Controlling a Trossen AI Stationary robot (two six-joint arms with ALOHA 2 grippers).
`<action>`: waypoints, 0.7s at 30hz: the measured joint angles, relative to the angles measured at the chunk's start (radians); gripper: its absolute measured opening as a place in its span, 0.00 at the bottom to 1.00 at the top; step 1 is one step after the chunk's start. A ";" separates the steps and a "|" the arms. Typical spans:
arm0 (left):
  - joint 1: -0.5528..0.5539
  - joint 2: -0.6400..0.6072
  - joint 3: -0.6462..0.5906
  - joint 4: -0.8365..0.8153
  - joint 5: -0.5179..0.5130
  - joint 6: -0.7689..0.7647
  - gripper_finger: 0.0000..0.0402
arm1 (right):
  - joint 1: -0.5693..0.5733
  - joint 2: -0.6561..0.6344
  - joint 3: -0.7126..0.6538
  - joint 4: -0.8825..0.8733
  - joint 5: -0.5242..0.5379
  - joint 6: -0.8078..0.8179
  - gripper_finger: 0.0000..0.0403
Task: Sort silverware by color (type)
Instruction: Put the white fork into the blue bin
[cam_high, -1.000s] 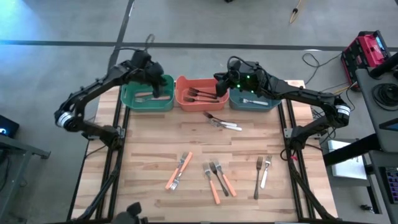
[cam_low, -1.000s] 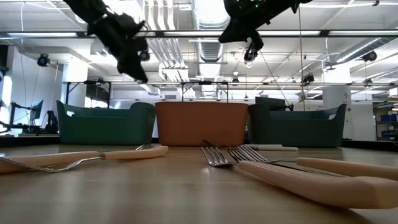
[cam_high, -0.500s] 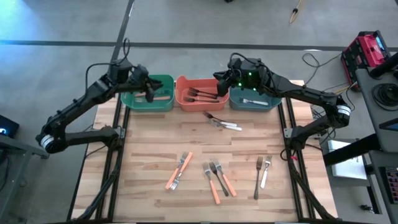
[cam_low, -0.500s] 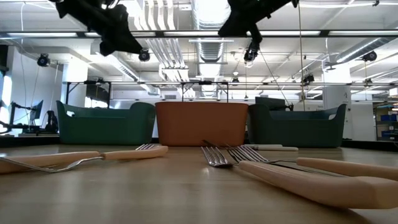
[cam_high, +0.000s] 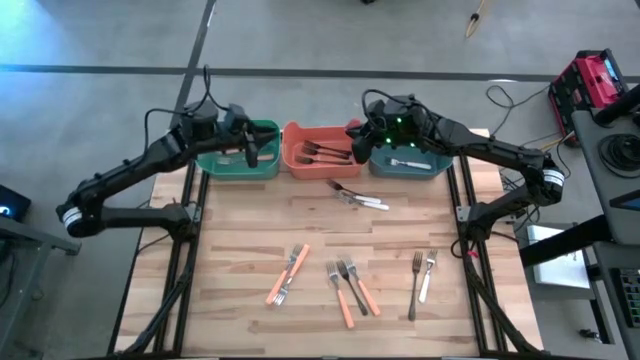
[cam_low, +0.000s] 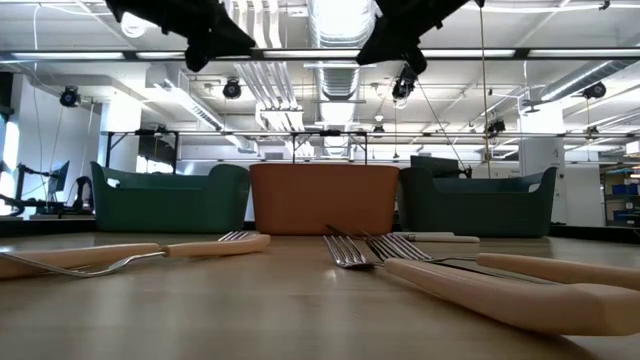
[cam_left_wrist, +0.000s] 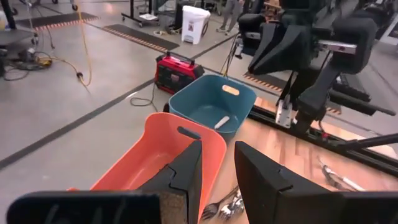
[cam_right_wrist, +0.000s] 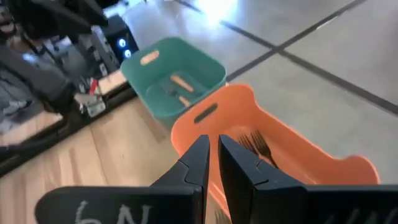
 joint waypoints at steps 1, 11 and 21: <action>-0.017 0.005 0.000 0.003 -0.023 0.006 0.19 | 0.000 0.000 0.000 -0.015 -0.003 -0.014 0.07; -0.153 0.034 -0.033 0.015 -0.173 0.146 0.19 | 0.045 0.000 -0.012 -0.170 -0.003 -0.152 0.07; -0.224 0.061 -0.036 0.062 -0.231 0.184 0.19 | 0.188 -0.017 -0.038 -0.313 0.001 -0.018 0.07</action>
